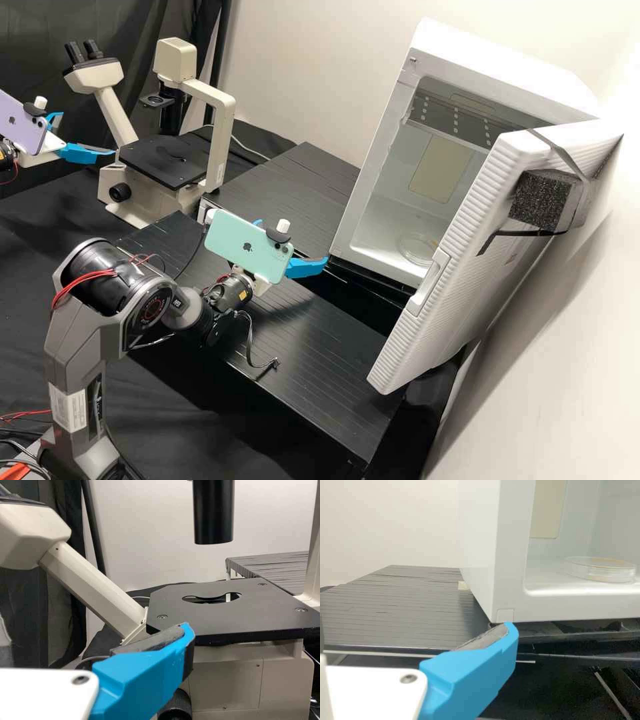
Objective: Take out the petri dish and place it under the microscope.
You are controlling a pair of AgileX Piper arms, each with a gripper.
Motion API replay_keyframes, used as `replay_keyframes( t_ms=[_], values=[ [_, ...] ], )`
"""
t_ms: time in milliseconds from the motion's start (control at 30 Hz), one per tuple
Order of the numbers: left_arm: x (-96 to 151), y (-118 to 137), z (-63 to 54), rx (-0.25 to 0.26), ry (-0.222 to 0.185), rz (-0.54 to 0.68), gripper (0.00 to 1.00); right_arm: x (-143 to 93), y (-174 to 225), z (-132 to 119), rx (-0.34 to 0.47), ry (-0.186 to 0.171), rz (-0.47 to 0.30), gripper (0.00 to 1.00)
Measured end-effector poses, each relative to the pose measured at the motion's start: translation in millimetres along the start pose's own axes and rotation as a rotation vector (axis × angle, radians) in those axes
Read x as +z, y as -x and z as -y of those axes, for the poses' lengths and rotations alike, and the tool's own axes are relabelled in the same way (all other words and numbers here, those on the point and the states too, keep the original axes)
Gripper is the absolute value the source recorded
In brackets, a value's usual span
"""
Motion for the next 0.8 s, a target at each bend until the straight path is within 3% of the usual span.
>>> replay_keyframes(
  t_ms=[400, 467, 600, 800],
  values=[
    [0.0, 0.0, 0.0, 0.000, 0.000, 0.000, 1.00, 6.5, 4.1, -2.6, 0.005, 0.014, -0.001, 1.00],
    [0.0, 0.0, 0.0, 0.000, 0.000, 0.000, 1.00, 16.7, 10.2, -9.7, 0.030, 0.020, 0.005, 1.00],
    [0.0, 0.0, 0.0, 0.000, 0.000, 0.000, 1.00, 34.2, 21.7, -25.6, 0.093, -0.005, 0.026, 1.00],
    [0.0, 0.0, 0.0, 0.000, 0.000, 0.000, 1.00, 57.4, 32.2, -61.9, 0.227, -0.016, 0.043, 1.00]
  ],
)
